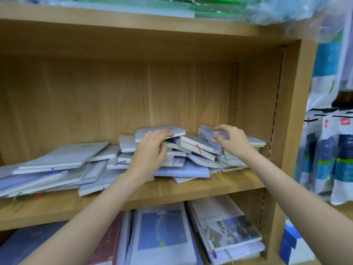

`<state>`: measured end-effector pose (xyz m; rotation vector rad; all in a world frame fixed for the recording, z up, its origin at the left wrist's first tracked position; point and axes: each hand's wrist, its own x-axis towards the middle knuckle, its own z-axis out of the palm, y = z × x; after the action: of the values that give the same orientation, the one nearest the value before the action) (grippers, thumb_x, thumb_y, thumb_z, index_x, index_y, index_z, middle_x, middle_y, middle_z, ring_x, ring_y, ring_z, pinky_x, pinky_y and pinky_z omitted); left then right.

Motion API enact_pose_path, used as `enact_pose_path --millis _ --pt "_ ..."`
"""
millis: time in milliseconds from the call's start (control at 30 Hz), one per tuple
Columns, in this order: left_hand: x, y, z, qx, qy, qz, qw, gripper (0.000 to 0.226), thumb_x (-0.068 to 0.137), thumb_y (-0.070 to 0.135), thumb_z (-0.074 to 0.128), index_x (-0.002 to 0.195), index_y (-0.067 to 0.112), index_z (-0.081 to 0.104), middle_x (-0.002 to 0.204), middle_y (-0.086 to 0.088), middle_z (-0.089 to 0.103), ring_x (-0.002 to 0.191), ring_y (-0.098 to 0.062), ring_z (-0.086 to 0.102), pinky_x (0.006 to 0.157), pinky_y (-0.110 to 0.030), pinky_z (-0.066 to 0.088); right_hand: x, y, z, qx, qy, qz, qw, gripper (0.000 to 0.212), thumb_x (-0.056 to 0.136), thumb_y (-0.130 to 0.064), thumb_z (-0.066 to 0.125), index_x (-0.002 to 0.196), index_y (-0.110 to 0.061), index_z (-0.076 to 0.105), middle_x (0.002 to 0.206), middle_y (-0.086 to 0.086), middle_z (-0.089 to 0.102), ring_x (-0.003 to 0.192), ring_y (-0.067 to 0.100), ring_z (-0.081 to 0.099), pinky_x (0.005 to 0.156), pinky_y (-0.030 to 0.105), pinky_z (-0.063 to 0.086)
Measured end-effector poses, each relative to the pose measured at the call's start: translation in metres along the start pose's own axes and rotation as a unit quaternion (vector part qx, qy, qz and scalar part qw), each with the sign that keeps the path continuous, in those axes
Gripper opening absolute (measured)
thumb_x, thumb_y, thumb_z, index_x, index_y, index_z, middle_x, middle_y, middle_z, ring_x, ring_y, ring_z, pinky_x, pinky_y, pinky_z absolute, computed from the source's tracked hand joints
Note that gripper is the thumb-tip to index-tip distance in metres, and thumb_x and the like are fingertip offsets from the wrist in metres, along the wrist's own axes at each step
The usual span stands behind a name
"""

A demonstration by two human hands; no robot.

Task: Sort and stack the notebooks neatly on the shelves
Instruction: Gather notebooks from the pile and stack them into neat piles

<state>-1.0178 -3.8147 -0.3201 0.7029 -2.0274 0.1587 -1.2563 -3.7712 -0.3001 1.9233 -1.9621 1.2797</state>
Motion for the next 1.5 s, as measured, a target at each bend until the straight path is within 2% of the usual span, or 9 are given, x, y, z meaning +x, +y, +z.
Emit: enact_pose_path --millis 267,433,667,800,900,1000,1067,1200,1500 --pt "-0.04 -0.051 -0.032 0.049 0.023 -0.11 0.992 0.041 0.077 0.003 0.044 0.114 0.004 0.061 0.12 -0.011 0.058 0.109 -0.032 0.053 0.09 -0.018 0.027 0.006 -0.066 0.038 -0.042 -0.051 -0.14 0.988 0.055 0.091 -0.03 0.057 0.141 -0.02 0.037 0.146 0.005 0.035 0.134 0.024 0.03 0.107 0.034 0.024" --pt "-0.07 -0.073 -0.055 0.063 0.002 -0.154 0.986 0.046 0.076 0.013 0.041 0.118 0.004 0.058 0.122 -0.011 0.057 0.114 -0.031 0.052 0.089 -0.019 0.028 0.013 -0.089 0.068 -0.187 -0.136 -0.157 0.96 0.05 0.092 -0.027 0.054 0.139 -0.022 0.039 0.153 0.004 0.022 0.144 0.019 0.008 0.114 0.049 -0.001" --pt "-0.101 -0.097 -0.077 0.045 0.014 -0.183 0.982 0.037 0.084 0.005 0.049 0.121 0.007 0.056 0.119 -0.005 0.056 0.114 -0.024 0.05 0.095 -0.023 0.033 -0.008 -0.124 0.084 -0.108 -0.075 -0.29 0.948 0.05 0.09 -0.028 0.059 0.136 -0.016 0.044 0.149 0.005 0.029 0.144 0.018 0.013 0.116 0.037 0.001" --pt "-0.117 -0.105 -0.085 0.042 0.004 -0.19 0.981 0.037 0.083 0.002 0.058 0.12 0.01 0.056 0.116 0.003 0.053 0.11 -0.021 0.051 0.092 -0.029 0.04 -0.014 -0.138 0.106 -0.181 -0.083 -0.295 0.934 0.05 0.089 -0.035 0.06 0.134 -0.017 0.046 0.151 0.003 0.027 0.145 0.017 0.011 0.116 0.04 -0.003" --pt "-0.127 -0.111 -0.091 0.068 -0.028 -0.165 0.984 0.038 0.082 0.003 0.06 0.119 0.01 0.057 0.111 0.008 0.05 0.107 -0.019 0.051 0.09 -0.018 0.031 -0.027 -0.13 0.13 -0.269 -0.036 -0.291 0.917 0.063 0.066 -0.028 0.082 0.122 -0.013 0.056 0.141 0.011 0.045 0.133 0.029 0.04 0.109 0.057 0.022" --pt "-0.137 -0.117 -0.095 0.088 -0.047 -0.156 0.983 0.038 0.082 0.004 0.062 0.119 0.01 0.057 0.113 0.001 0.055 0.109 -0.02 0.05 0.094 -0.019 0.03 -0.03 -0.118 0.143 -0.263 0.031 -0.298 0.917 0.078 0.043 0.001 0.085 0.115 -0.012 0.056 0.125 0.014 0.059 0.111 0.033 0.06 0.092 0.058 0.042" --pt "-0.14 -0.116 -0.096 0.088 -0.042 -0.164 0.982 0.037 0.082 0.01 0.059 0.119 0.011 0.057 0.114 0.001 0.055 0.11 -0.021 0.05 0.095 -0.025 0.033 -0.03 -0.114 0.139 -0.241 0.061 -0.311 0.917 0.081 0.041 0.009 0.08 0.115 -0.012 0.054 0.125 0.015 0.059 0.108 0.033 0.059 0.092 0.055 0.044" --pt "-0.136 -0.106 -0.094 0.076 -0.028 -0.171 0.982 0.039 0.084 0.011 0.059 0.123 0.015 0.055 0.109 0.007 0.052 0.108 -0.022 0.049 0.097 -0.039 0.037 -0.036 -0.102 0.124 -0.18 0.096 -0.228 0.952 0.08 0.056 -0.014 0.085 0.126 -0.008 0.047 0.131 0.019 0.047 0.112 0.038 0.048 0.093 0.051 0.04" --pt "-0.097 -0.083 -0.07 -0.027 -0.005 -0.172 0.985 0.041 0.083 0.008 0.063 0.123 0.009 0.055 0.121 -0.002 0.056 0.118 -0.019 0.048 0.093 -0.012 0.025 -0.046 -0.08 0.116 -0.192 0.108 -0.262 0.94 0.047 0.058 -0.01 0.085 0.098 -0.004 0.062 0.096 0.014 0.058 0.09 0.027 0.046 0.069 0.038 0.045"
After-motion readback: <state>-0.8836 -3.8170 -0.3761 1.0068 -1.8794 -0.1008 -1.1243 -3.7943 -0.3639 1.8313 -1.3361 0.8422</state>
